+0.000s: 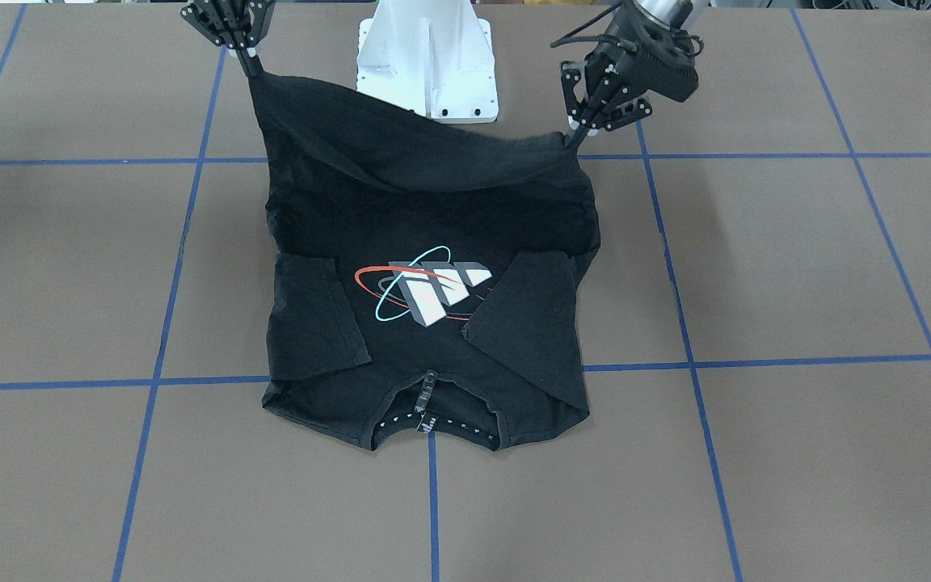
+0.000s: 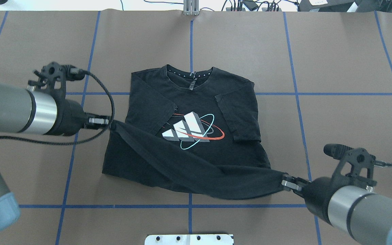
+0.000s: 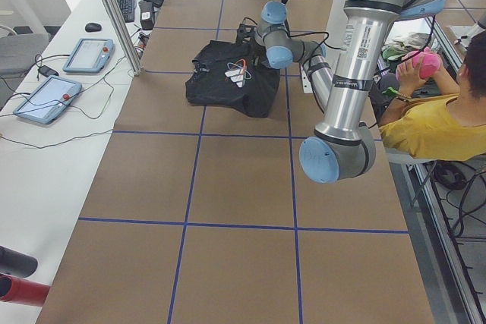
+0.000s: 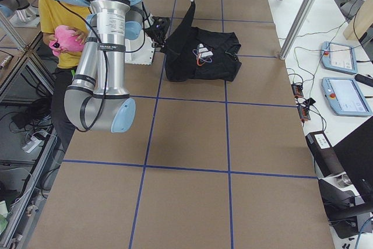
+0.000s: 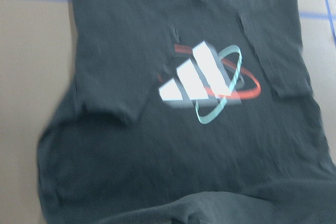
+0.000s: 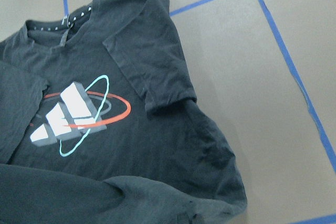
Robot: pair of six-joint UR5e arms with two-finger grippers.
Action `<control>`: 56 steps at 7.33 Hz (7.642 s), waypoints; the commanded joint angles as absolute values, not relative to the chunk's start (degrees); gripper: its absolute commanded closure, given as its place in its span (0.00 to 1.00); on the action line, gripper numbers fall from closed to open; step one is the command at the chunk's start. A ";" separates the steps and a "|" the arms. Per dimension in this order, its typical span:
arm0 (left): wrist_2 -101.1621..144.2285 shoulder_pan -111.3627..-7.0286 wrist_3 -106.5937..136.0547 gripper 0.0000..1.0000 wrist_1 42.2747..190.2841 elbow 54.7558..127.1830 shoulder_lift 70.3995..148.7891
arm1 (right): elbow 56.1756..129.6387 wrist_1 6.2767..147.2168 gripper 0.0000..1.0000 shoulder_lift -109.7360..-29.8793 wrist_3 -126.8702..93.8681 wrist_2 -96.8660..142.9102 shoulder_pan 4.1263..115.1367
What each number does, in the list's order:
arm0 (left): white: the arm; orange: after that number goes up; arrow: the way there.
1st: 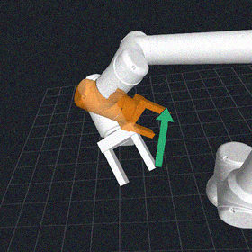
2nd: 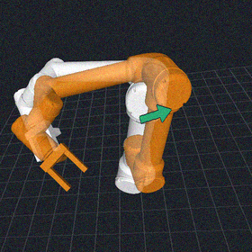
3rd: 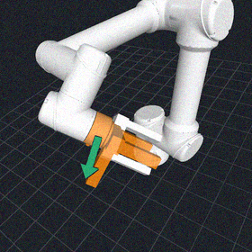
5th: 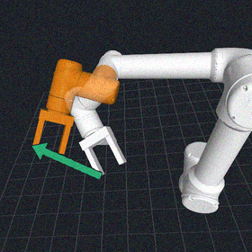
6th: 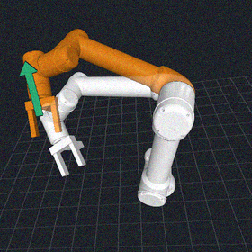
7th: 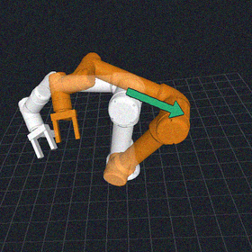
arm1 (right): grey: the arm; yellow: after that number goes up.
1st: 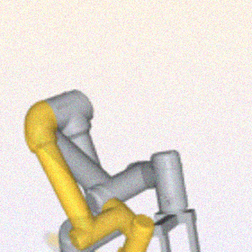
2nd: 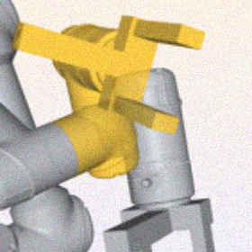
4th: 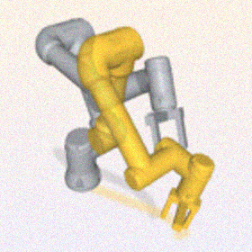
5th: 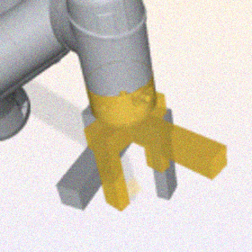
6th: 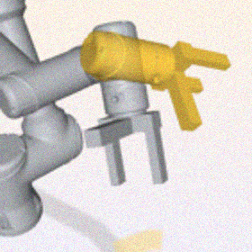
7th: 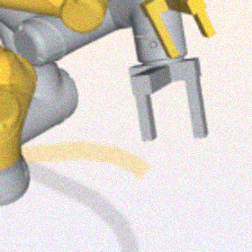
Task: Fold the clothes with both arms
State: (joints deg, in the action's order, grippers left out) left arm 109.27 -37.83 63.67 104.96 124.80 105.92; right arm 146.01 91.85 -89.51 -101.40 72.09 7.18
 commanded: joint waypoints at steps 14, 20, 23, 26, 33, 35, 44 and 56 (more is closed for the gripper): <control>99.34 -45.35 57.83 1.00 126.03 80.54 122.86 | 101.90 86.86 1.00 -58.01 -91.67 84.82 41.75; 98.61 -44.12 57.74 1.00 126.12 76.82 124.63 | 94.39 80.07 1.00 -58.01 -88.69 84.90 42.19; 98.70 -44.21 57.14 1.00 126.21 76.82 124.63 | 94.22 80.07 1.00 -58.71 -87.10 84.90 42.36; 98.88 -44.38 51.68 0.43 126.39 77.08 124.72 | 93.34 80.24 0.01 -58.45 -85.87 84.90 42.36; 108.02 -45.35 42.09 0.00 131.22 94.54 107.97 | 103.69 79.98 0.00 -65.99 -76.82 96.77 45.70; 107.93 -42.91 47.85 0.00 140.74 95.98 101.10 | 105.38 79.98 0.00 -66.62 -76.99 96.85 45.70; 96.94 -25.93 64.25 0.73 142.47 98.35 96.86 | 107.58 79.98 0.00 -68.20 -77.34 96.86 45.53; 100.96 -42.66 40.84 1.00 142.65 91.36 95.70 | 107.23 79.98 0.00 -67.41 -77.34 96.77 44.21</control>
